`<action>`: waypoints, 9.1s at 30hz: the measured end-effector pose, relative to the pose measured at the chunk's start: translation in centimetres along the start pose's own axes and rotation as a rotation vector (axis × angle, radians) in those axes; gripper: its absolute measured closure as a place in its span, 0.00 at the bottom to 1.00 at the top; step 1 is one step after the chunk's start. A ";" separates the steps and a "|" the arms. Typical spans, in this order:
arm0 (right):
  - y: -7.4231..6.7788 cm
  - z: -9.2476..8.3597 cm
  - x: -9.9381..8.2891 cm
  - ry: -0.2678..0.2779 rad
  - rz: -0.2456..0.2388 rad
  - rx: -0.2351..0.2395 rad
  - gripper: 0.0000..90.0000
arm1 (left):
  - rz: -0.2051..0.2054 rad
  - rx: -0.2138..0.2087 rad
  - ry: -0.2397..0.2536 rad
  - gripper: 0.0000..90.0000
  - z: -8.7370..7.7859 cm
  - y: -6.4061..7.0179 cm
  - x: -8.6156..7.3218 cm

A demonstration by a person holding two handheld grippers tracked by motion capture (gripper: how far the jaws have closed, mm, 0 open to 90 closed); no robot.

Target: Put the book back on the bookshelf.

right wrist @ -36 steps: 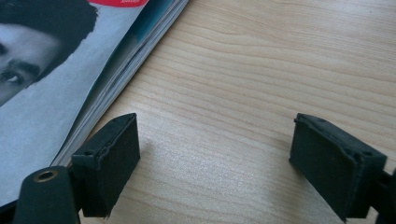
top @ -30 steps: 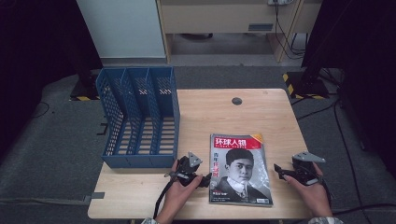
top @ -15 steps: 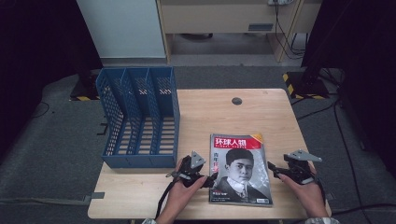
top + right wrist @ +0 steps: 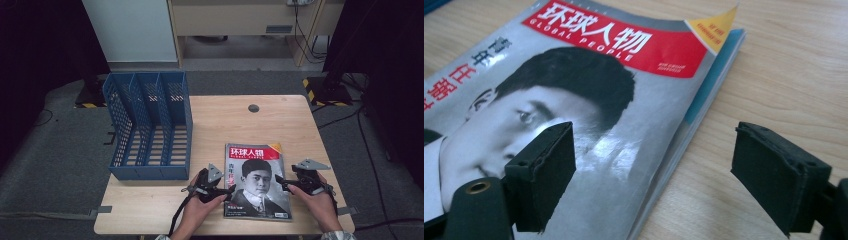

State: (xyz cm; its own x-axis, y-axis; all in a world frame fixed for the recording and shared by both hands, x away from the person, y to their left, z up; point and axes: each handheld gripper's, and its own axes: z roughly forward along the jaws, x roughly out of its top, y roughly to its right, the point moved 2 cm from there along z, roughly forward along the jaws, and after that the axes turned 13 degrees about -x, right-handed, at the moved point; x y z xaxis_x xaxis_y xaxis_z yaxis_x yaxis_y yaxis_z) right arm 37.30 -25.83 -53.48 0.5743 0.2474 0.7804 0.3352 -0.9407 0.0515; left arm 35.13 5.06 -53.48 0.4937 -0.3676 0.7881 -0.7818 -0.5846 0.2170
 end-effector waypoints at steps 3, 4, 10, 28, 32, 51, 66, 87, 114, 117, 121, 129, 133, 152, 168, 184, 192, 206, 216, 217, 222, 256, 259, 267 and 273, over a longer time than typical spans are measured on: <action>-0.1 0.0 0.0 -0.003 -0.010 0.003 0.22 | 0.003 -0.003 -0.008 0.26 0.2 0.1 -0.1; -0.2 0.1 0.0 -0.005 -0.003 0.006 0.23 | 0.008 -0.006 -0.015 0.28 0.4 0.3 -0.1; -0.3 0.4 -0.2 -0.025 -0.007 0.011 0.21 | 0.028 -0.028 -0.046 0.35 1.0 1.0 -0.4; -0.8 2.4 -0.1 -0.054 -0.013 -0.012 0.16 | 0.044 -0.029 -0.076 0.39 1.6 1.1 -0.7; -0.8 2.4 0.0 -0.044 -0.005 0.006 0.23 | 0.045 -0.027 -0.072 0.39 1.6 1.1 -0.7; -1.5 0.1 1.0 0.048 0.061 0.070 0.49 | 0.047 -0.027 -0.073 0.39 1.6 1.1 -0.7; -2.1 0.1 0.1 -0.020 0.029 0.099 0.55 | 0.046 -0.028 -0.074 0.39 1.6 1.1 -0.7; -3.7 1.5 0.5 -0.016 -0.031 0.104 0.63 | 0.048 -0.027 -0.074 0.39 1.7 1.1 -0.7; -3.8 0.7 1.3 0.062 0.007 0.109 0.97 | 0.026 -0.073 -0.076 0.19 1.8 1.2 -0.6; -3.9 0.3 1.5 0.089 -0.003 0.123 0.98 | 0.019 -0.069 -0.066 0.17 1.7 0.9 -0.6; -3.9 -0.5 1.8 0.133 0.003 0.157 0.98 | 0.011 -0.073 -0.063 0.17 1.6 0.7 -0.6; -3.8 -2.2 2.3 0.216 0.036 0.232 0.98 | -0.011 -0.098 -0.054 0.15 1.7 0.5 -0.5; -3.8 -2.6 2.3 0.235 0.065 0.272 0.98 | -0.030 -0.137 -0.049 0.16 1.8 0.4 -0.5; -3.7 1.3 0.7 0.008 -0.048 0.125 0.67 | 0.014 -0.093 -0.061 0.36 1.8 0.7 -0.5; -1.8 1.8 0.2 -0.077 0.033 -0.017 0.13 | 0.038 -0.100 -0.064 0.44 1.9 0.9 -0.4; -1.9 0.3 -0.8 -0.086 -0.004 -0.019 0.47 | 0.026 -0.155 -0.056 0.62 2.1 1.1 -0.3; -2.0 -0.8 -1.4 -0.113 0.002 -0.028 0.51 | 0.028 -0.175 -0.062 0.63 2.1 1.6 -0.4; -2.1 -0.3 -1.2 -0.106 -0.018 -0.010 0.41 | 0.019 -0.213 -0.073 0.24 2.7 1.1 0.4; -2.2 -0.1 -1.1 -0.096 -0.030 -0.011 0.41 | -0.025 -0.241 -0.058 0.14 3.3 -0.6 2.2; -2.2 -0.1 -1.1 -0.094 -0.031 -0.010 0.41 | -0.020 -0.242 -0.061 0.14 3.4 -0.7 2.3; -2.3 -0.1 -1.2 -0.087 -0.031 -0.009 0.41 | -0.018 -0.240 -0.076 0.18 4.2 -1.1 3.3; -2.8 0.5 -1.2 -0.022 -0.014 0.018 0.57 | 0.009 -0.276 -0.031 0.53 5.8 -4.4 7.7; -2.9 0.6 -1.2 -0.019 -0.020 0.024 0.57 | 0.016 -0.285 -0.033 0.53 6.1 -4.4 8.0; -2.9 0.6 -1.2 -0.017 -0.026 0.027 0.57 | 0.043 -0.279 -0.062 0.59 6.4 -4.3 8.2; -2.9 0.6 -1.2 -0.018 -0.028 0.025 0.57 | 0.026 -0.251 -0.059 0.71 6.3 -3.9 8.4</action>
State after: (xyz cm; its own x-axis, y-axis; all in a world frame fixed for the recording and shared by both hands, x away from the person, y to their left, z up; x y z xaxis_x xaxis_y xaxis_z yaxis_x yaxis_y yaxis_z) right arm 36.07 -23.22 -54.89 0.5779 0.2778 0.7673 0.3699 -0.9273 0.0571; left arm 44.72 -0.29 -51.30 0.4881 -0.4262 0.7617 -0.8607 -0.3798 0.3390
